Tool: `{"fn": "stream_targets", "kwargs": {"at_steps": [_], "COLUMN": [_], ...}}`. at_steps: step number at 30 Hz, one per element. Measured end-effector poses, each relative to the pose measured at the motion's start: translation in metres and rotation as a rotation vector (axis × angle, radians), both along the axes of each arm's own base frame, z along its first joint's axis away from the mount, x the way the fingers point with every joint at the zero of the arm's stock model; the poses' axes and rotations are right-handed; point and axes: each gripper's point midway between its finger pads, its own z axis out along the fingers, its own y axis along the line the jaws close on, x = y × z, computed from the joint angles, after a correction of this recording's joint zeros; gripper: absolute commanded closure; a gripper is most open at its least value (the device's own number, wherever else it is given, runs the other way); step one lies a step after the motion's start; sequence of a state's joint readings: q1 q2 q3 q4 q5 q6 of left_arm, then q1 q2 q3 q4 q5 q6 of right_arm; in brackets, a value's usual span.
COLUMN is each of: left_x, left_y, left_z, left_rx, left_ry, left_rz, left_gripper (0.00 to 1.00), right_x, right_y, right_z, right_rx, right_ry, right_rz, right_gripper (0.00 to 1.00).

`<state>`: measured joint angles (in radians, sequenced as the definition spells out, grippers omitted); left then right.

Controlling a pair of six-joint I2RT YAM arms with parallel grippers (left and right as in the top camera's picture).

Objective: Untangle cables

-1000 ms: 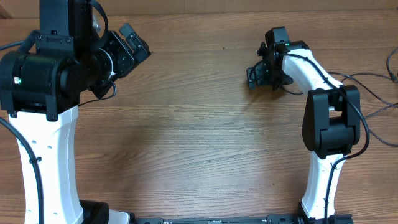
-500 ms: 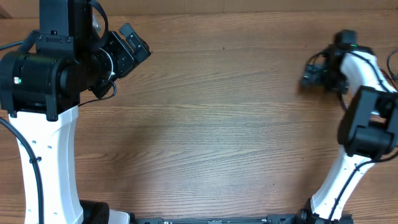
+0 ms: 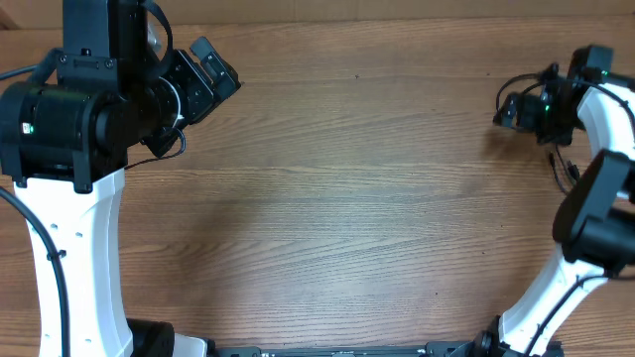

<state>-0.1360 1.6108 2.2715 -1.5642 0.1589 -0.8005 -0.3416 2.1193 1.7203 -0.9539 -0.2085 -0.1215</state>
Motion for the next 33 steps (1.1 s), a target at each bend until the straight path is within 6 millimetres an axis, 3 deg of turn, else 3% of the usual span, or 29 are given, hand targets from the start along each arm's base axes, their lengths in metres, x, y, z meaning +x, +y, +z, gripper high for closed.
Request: {"fn": "stream_targets", "kwargs": {"at_steps": [1,5,8,10,14,16,33], "left_x": [0.000,0.000,0.000,0.000,0.000,0.000,0.000], "left_y": [0.000,0.000,0.000,0.000,0.000,0.000,0.000], "left_z": [0.000,0.000,0.000,0.000,0.000,0.000,0.000], "left_rx": [0.000,0.000,0.000,0.000,0.000,0.000,0.000], "left_ry": [0.000,0.000,0.000,0.000,0.000,0.000,0.000], "left_rz": [0.000,0.000,0.000,0.000,0.000,0.000,0.000], "left_gripper": [0.00,0.00,0.01,0.00,0.01,0.00,0.01], "right_x": [0.003,0.006,-0.013,-0.031,-0.059,-0.061,-0.062], "right_y": [0.003,0.021,0.049,0.077,0.133,0.150,0.156], "right_z": [0.015,0.116,0.190,0.217,0.227,0.227,0.228], "right_rx": [-0.007,-0.050,-0.062,-0.034,0.067,0.093,0.113], "right_ry": [-0.035,-0.256,-0.389,-0.419,-0.383,-0.379,-0.380], "right_rz": [0.008,0.046,0.079,0.116,0.227,0.266,0.277], "right_gripper": [0.00,0.00,0.00,0.00,0.00,0.00,0.00]}}
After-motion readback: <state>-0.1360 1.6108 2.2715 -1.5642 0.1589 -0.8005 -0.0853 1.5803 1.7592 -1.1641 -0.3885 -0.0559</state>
